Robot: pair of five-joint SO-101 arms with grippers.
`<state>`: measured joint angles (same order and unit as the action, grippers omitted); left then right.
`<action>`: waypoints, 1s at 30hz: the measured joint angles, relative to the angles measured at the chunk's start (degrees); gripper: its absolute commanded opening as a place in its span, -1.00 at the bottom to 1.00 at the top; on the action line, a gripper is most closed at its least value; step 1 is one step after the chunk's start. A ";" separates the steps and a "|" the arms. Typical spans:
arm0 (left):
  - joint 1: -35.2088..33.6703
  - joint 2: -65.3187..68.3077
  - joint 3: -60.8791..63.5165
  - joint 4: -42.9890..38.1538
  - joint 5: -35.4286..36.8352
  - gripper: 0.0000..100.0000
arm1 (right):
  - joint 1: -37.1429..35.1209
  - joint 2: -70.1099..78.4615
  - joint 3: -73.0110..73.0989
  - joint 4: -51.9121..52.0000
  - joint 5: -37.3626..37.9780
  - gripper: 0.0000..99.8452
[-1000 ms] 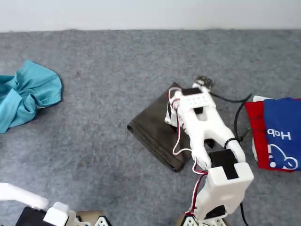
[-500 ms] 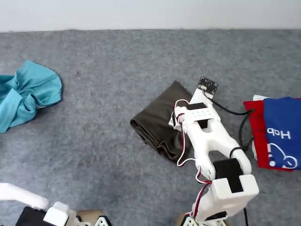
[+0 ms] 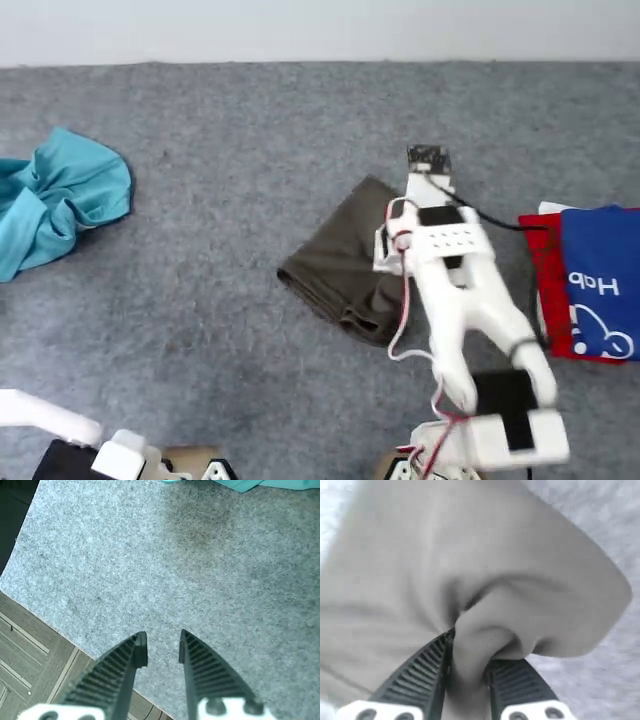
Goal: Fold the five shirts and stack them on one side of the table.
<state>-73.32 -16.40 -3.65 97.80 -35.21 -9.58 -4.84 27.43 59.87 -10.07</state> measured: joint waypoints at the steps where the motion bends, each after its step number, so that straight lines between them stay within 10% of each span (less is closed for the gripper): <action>1: 0.00 0.00 0.00 0.00 0.00 -0.76 | 0.53 -2.55 0.00 1.41 1.93 -0.98; 19: 0.00 0.00 0.00 0.00 0.00 -0.76 | 21.80 -38.33 0.00 13.01 36.57 -0.98; 30: 0.00 0.00 0.00 1.05 0.00 -0.76 | 37.01 -38.59 2.90 -0.44 49.32 -0.98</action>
<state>-73.32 -16.40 -3.65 98.86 -35.21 27.43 -43.43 30.33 59.43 39.25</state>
